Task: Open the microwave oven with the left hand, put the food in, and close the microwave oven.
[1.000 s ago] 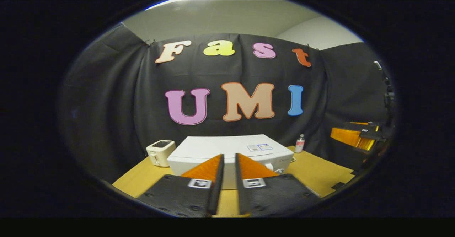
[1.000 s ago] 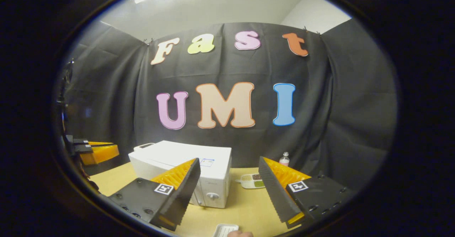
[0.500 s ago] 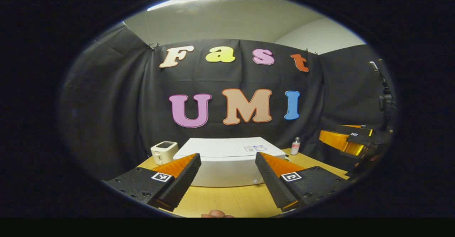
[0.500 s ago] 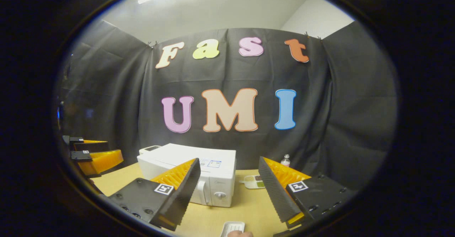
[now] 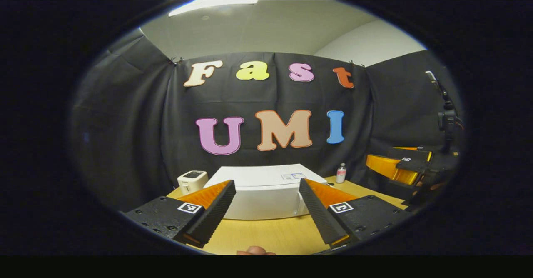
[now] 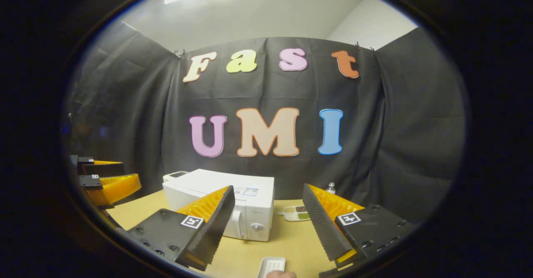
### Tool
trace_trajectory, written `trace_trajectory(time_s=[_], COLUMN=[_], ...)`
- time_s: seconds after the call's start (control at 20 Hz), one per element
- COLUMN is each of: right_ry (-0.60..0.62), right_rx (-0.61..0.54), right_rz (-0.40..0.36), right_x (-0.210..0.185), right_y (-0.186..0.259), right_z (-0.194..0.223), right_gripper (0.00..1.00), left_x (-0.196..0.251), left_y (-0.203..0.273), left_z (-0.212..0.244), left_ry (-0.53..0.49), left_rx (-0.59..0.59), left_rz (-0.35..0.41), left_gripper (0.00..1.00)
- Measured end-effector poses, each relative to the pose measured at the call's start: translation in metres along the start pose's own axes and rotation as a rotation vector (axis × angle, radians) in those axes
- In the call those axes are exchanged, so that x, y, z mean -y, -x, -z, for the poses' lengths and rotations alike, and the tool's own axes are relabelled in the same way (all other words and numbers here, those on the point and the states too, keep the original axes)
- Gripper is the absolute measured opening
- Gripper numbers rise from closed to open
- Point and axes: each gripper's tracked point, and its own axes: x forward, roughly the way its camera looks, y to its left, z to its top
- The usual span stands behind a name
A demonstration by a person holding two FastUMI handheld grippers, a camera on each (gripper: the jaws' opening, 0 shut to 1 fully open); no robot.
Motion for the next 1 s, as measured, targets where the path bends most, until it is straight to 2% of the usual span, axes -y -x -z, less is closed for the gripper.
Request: trace_trajectory(time_s=[1.0], right_ry=[0.003], right_rx=[0.006], right_rz=[0.018], right_x=[-0.0025], right_y=[0.0062], right_z=[-0.0048], right_gripper=[0.93], left_x=[0.0001], left_y=[-0.0001], left_z=[0.0024], left_ry=[-0.018], left_rx=[-0.012], left_rz=[0.020], left_gripper=[0.97])
